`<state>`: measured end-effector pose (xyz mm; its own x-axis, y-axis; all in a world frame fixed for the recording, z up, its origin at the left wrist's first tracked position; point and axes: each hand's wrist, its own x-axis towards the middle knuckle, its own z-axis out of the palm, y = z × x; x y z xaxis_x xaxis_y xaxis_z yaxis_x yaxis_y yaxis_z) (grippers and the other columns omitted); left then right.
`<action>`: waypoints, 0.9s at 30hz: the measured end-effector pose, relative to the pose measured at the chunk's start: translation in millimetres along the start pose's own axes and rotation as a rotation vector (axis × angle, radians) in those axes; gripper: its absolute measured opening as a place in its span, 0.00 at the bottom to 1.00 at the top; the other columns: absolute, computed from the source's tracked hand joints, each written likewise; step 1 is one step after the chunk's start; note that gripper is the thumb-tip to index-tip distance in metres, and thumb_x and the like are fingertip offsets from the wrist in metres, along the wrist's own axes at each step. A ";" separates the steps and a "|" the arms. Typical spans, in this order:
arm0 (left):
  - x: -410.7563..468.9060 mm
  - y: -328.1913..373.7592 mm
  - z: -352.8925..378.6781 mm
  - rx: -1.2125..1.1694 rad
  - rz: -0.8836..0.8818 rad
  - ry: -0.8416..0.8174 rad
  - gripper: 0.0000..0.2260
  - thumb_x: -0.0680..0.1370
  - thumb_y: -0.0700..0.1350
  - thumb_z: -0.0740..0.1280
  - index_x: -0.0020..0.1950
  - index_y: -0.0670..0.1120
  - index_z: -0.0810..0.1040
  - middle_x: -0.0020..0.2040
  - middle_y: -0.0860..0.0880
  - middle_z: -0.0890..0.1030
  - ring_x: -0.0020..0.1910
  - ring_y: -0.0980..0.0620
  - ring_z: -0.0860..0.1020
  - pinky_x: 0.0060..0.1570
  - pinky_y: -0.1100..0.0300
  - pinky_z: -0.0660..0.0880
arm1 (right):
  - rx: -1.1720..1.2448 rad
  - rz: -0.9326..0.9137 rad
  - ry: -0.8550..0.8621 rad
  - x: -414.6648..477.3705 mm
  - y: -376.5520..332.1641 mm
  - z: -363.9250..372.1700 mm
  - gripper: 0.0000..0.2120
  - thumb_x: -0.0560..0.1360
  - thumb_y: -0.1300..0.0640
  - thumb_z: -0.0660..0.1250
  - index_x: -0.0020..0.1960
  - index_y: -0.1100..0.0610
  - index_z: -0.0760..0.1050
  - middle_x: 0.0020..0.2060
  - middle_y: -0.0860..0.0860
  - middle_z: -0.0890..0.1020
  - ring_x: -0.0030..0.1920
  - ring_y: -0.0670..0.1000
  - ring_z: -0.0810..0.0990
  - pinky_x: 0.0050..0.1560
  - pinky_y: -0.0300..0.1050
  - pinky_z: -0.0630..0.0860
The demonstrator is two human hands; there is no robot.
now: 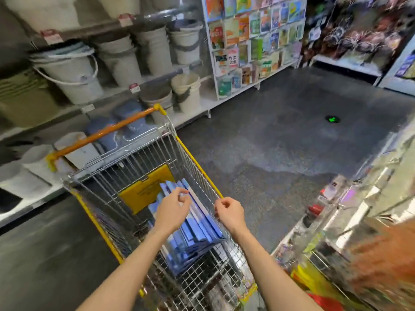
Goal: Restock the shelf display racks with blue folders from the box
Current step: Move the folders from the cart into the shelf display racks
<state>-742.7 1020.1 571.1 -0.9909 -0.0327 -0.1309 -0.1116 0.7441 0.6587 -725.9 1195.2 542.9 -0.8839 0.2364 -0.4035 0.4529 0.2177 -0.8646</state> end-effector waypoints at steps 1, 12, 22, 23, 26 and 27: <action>4.5 -6.3 2.6 0.042 0.017 -0.010 0.09 0.84 0.52 0.61 0.63 0.54 0.74 0.46 0.55 0.81 0.34 0.53 0.81 0.33 0.56 0.75 | -0.042 0.004 -0.013 8.7 4.6 4.1 0.11 0.76 0.56 0.63 0.39 0.58 0.80 0.38 0.58 0.85 0.45 0.62 0.83 0.52 0.59 0.79; 95.7 -112.6 45.6 0.332 0.157 -0.338 0.24 0.85 0.49 0.55 0.81 0.43 0.59 0.81 0.39 0.56 0.81 0.39 0.51 0.79 0.44 0.51 | -0.309 0.140 0.011 70.5 51.2 72.4 0.14 0.79 0.57 0.65 0.61 0.62 0.77 0.54 0.58 0.83 0.54 0.56 0.81 0.47 0.39 0.68; 173.2 -201.2 72.8 0.676 0.391 -0.591 0.34 0.84 0.59 0.52 0.82 0.42 0.42 0.82 0.38 0.41 0.81 0.39 0.39 0.79 0.44 0.42 | -0.569 0.216 -0.061 126.0 71.7 139.9 0.29 0.78 0.47 0.68 0.73 0.60 0.67 0.62 0.61 0.79 0.62 0.60 0.77 0.59 0.49 0.74; 177.8 -204.8 75.1 0.670 0.433 -0.594 0.34 0.85 0.59 0.52 0.83 0.42 0.42 0.82 0.38 0.41 0.81 0.39 0.40 0.79 0.43 0.43 | -0.593 0.210 -0.064 131.4 73.2 141.7 0.29 0.78 0.47 0.68 0.73 0.60 0.67 0.62 0.61 0.79 0.61 0.61 0.77 0.58 0.50 0.74; 182.9 -214.8 79.1 0.597 0.512 -0.567 0.33 0.84 0.58 0.53 0.83 0.43 0.44 0.82 0.40 0.41 0.81 0.39 0.40 0.79 0.41 0.46 | -0.639 0.198 -0.071 142.2 78.3 147.3 0.28 0.77 0.45 0.69 0.70 0.61 0.69 0.58 0.61 0.80 0.58 0.62 0.78 0.54 0.50 0.73; 182.1 -216.8 79.4 0.588 0.517 -0.567 0.33 0.84 0.58 0.53 0.83 0.44 0.44 0.82 0.40 0.41 0.81 0.39 0.39 0.80 0.43 0.46 | -0.644 0.196 -0.073 143.9 77.9 148.4 0.28 0.77 0.45 0.69 0.69 0.61 0.70 0.58 0.61 0.81 0.58 0.61 0.78 0.53 0.50 0.72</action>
<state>-892.9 905.8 345.7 -0.7055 0.6051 -0.3689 0.5367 0.7962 0.2794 -835.1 1105.7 373.1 -0.7738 0.2690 -0.5735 0.5646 0.7034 -0.4318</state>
